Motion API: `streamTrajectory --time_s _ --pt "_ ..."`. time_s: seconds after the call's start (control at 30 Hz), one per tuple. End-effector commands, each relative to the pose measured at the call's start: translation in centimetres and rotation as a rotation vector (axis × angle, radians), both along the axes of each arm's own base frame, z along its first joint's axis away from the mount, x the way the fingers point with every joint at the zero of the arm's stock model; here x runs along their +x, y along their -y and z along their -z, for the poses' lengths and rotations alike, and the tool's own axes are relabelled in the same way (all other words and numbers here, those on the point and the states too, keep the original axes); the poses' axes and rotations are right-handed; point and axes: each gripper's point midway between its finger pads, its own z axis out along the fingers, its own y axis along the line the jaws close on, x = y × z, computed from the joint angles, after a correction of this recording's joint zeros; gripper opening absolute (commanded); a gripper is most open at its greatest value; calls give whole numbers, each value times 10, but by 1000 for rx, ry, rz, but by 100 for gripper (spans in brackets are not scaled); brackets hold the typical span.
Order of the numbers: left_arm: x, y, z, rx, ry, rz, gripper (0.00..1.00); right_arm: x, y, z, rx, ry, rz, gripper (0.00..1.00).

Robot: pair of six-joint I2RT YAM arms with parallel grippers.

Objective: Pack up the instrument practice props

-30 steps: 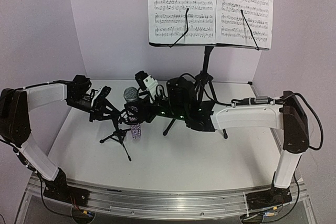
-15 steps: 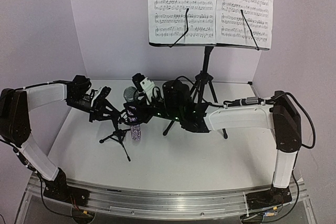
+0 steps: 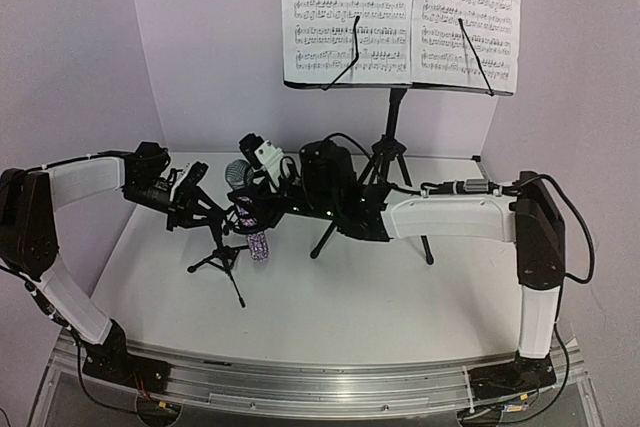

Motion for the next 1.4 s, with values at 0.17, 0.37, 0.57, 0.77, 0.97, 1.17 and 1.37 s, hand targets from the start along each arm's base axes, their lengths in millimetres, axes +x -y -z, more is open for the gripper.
streamTrajectory --time_s 0.17,0.37,0.57,0.77,0.97,1.17,1.37 --pt "-5 -2 -2 91 14 56 0 -22 -15 -122 220 311 -139 0" --pt "-9 -6 9 135 16 64 0 -24 -7 -162 275 353 -119 0" --pt "-8 -7 12 145 4 53 0 -28 -4 -192 339 351 -133 0" --pt "-7 -6 12 142 -2 49 0 -35 4 -225 399 389 -140 0" --pt "-6 -6 12 138 -4 47 0 -49 22 -276 487 460 -158 0" --pt "-2 -4 8 122 -6 37 0 -66 37 -303 541 467 -185 0" --pt "13 -6 -4 72 -39 -23 0 -71 38 -297 542 388 -184 0"
